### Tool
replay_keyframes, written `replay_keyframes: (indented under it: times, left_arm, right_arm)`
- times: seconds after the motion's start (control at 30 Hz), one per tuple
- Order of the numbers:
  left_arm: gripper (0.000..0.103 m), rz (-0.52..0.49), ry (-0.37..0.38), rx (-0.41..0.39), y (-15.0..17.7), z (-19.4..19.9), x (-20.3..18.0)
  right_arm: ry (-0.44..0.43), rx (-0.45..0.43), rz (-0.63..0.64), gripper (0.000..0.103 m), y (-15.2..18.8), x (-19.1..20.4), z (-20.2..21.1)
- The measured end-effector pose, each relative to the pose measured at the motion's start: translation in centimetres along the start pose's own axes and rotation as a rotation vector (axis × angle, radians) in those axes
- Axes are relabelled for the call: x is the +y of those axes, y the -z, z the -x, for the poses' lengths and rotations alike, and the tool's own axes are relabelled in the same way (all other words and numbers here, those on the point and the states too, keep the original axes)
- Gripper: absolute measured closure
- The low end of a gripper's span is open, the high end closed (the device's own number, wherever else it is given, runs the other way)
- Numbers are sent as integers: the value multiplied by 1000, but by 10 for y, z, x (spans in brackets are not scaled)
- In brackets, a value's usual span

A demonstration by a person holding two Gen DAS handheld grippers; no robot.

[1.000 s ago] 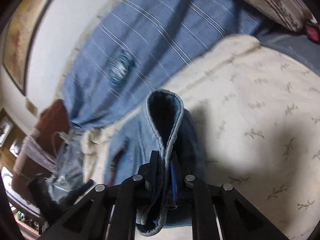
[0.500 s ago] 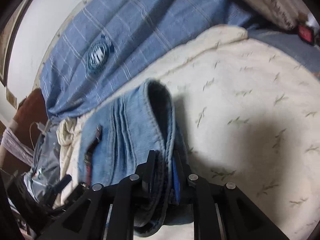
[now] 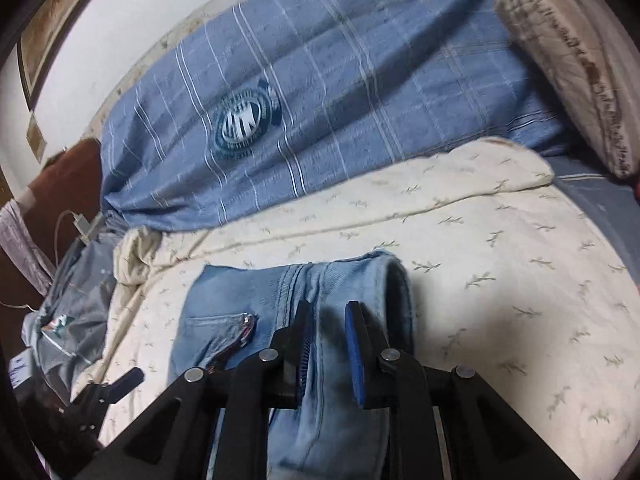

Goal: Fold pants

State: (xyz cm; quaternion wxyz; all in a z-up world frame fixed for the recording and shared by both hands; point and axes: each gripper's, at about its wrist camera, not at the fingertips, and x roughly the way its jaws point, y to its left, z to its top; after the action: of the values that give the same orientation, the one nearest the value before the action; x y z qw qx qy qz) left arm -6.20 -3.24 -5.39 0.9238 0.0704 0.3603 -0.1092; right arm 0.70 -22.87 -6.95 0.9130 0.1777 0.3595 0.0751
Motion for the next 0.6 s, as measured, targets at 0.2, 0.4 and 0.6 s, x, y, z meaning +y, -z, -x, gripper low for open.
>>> replay_keyframes:
  times: [0.2,0.4,0.6]
  left_arm:
    - [15,-13,-4,-11,-1,0,-2]
    - [13,-17,-12,-23,-2,0,-2]
    - [13,19,15,-72,-4,11,8]
  right_arm:
    - [32,118,-46,85,0,-15,-43]
    - [13,148,-53,84,-1,-21,-51]
    - [-51,71,-42,84,7,-15,-10]
